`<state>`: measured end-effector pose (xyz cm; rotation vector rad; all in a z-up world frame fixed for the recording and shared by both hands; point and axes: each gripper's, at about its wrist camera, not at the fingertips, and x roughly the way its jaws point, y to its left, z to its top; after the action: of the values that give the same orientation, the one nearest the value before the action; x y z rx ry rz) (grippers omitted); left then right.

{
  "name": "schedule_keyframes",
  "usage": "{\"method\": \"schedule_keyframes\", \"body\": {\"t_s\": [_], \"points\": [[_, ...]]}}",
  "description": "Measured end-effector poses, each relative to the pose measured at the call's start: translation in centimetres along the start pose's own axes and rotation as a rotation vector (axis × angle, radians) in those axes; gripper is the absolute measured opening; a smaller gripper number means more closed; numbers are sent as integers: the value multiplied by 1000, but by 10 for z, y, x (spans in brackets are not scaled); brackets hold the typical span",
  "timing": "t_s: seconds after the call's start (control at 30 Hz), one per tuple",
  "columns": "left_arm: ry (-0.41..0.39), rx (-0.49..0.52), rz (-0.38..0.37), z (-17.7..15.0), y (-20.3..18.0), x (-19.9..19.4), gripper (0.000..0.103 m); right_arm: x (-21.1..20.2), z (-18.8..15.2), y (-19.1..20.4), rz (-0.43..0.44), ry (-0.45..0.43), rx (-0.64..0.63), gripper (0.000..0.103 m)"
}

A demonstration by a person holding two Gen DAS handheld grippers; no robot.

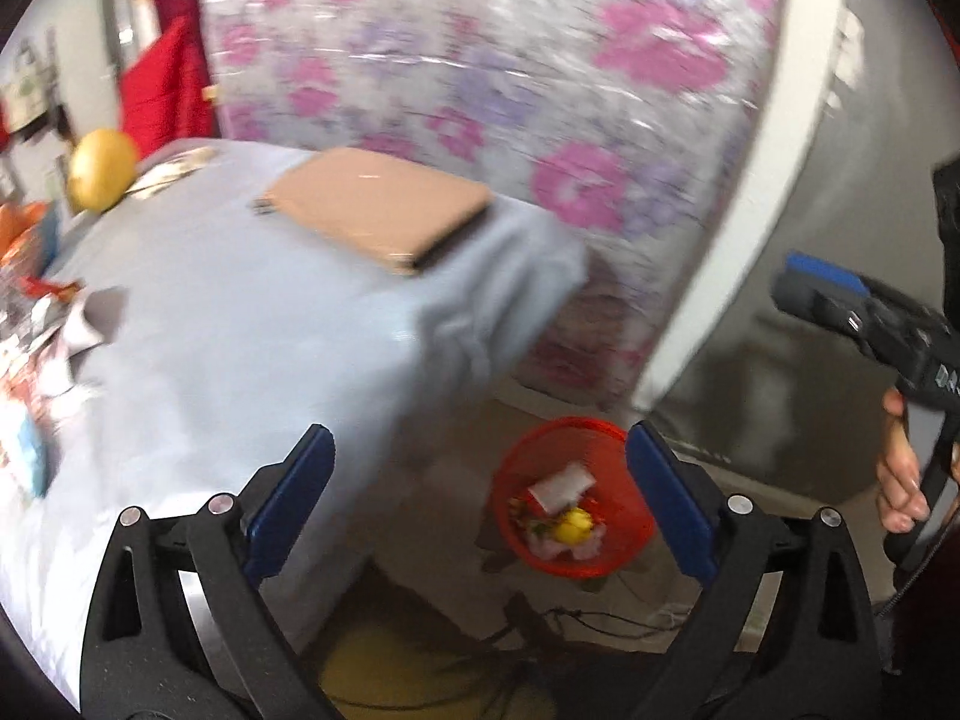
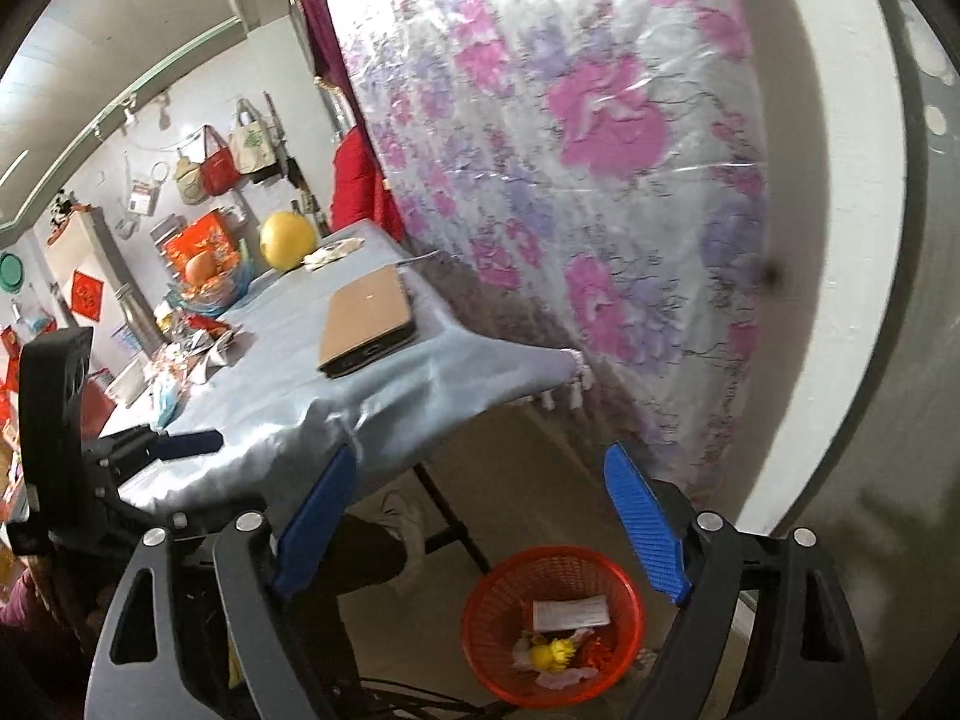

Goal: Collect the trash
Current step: 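Move both tools back over the remaining trash on the table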

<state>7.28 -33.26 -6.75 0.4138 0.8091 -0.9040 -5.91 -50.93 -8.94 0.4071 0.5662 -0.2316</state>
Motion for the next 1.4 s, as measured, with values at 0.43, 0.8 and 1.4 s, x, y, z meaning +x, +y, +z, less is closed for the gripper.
{"method": "schedule_keyframes", "body": {"t_s": [0.43, 0.8, 1.4], "points": [[-107, -208, 217, -38, 99, -64, 96, 9, 6, 59, 130, 13, -50, 92], [-94, -433, 402, -97, 198, -94, 96, 46, 6, 135, 255, 95, -115, 95], [4, -553, 262, -49, 294, -37, 96, 104, 14, 208, 291, 195, -178, 95]]}}
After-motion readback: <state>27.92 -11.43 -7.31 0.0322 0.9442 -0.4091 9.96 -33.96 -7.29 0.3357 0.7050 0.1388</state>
